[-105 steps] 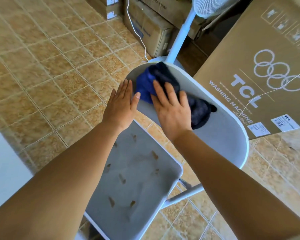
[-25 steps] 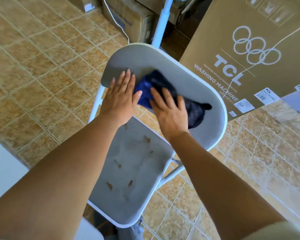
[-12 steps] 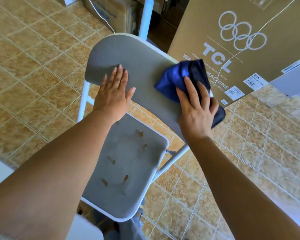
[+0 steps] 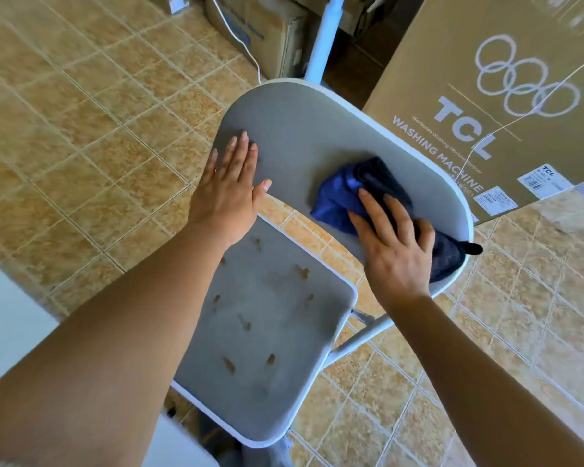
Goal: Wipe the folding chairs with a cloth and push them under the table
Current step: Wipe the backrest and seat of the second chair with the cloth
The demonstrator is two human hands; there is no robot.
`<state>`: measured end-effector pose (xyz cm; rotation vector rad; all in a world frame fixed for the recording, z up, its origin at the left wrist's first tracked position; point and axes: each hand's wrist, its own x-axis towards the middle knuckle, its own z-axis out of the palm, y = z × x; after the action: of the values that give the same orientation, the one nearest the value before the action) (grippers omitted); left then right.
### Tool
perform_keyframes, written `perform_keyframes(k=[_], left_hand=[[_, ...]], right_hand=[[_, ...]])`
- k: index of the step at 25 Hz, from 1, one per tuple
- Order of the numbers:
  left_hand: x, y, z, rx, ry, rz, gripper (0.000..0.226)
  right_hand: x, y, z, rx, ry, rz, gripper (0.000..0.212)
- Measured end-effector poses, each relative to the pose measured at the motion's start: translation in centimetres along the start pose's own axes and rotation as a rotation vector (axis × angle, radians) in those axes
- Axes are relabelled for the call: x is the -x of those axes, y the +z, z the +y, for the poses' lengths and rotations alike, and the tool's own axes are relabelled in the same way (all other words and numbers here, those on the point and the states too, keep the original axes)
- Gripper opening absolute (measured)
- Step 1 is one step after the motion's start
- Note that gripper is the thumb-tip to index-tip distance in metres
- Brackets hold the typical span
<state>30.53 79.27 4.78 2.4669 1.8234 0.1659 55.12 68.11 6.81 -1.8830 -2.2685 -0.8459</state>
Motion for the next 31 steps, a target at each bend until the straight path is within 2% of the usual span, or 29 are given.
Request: perform_keyframes(k=[2,4,6,10,16,20,23,27,31], left_hand=[[-0.6,0.2,-1.6,0.01,-0.044,-0.028,0.064],[-1.0,0.3,-2.5,0.017,-0.058,-0.043,0.063],[-1.2,0.2,-2.8,0.013,-0.045,-0.053,0.063],[-0.7,0.2,-3.3,0.036,-0.081,-0.062,0.064],[2.4,1.3,-3.8,0.061,-0.161,-0.108,0.064],[6.5,3.0,-3.8,0.088,-0.246,-0.163,0.063],[10.6,4.9,-3.4,0.108,-0.345,-0.214,0.063],[16.3,7.4,-2.7,0.157,-0.508,-0.294,0.064],[20.8,9.8,-2.5,0.176,-0.664,-0.339,0.064]], right_hand=[[-2.6,-0.7,-0.5,-0.036,0.116,0.071,0.05],[-6.2,-0.8,-2.3,-0.096,0.146,0.092,0.054],[-9.4,-0.5,-4.8,-0.111,0.115,0.06,0.053],[-11.5,0.8,-9.0,-0.034,-0.048,-0.121,0.056],[-7.6,3.0,-10.2,-0.023,-0.173,-0.206,0.057],[-3.2,4.0,-10.6,-0.163,-0.15,-0.255,0.053],[-0.2,4.2,-12.0,-0.317,-0.105,-0.324,0.057],[2.4,4.2,-15.4,-0.507,-0.039,-0.436,0.063],[3.2,5.0,-19.4,-0.612,-0.06,-0.527,0.065]])
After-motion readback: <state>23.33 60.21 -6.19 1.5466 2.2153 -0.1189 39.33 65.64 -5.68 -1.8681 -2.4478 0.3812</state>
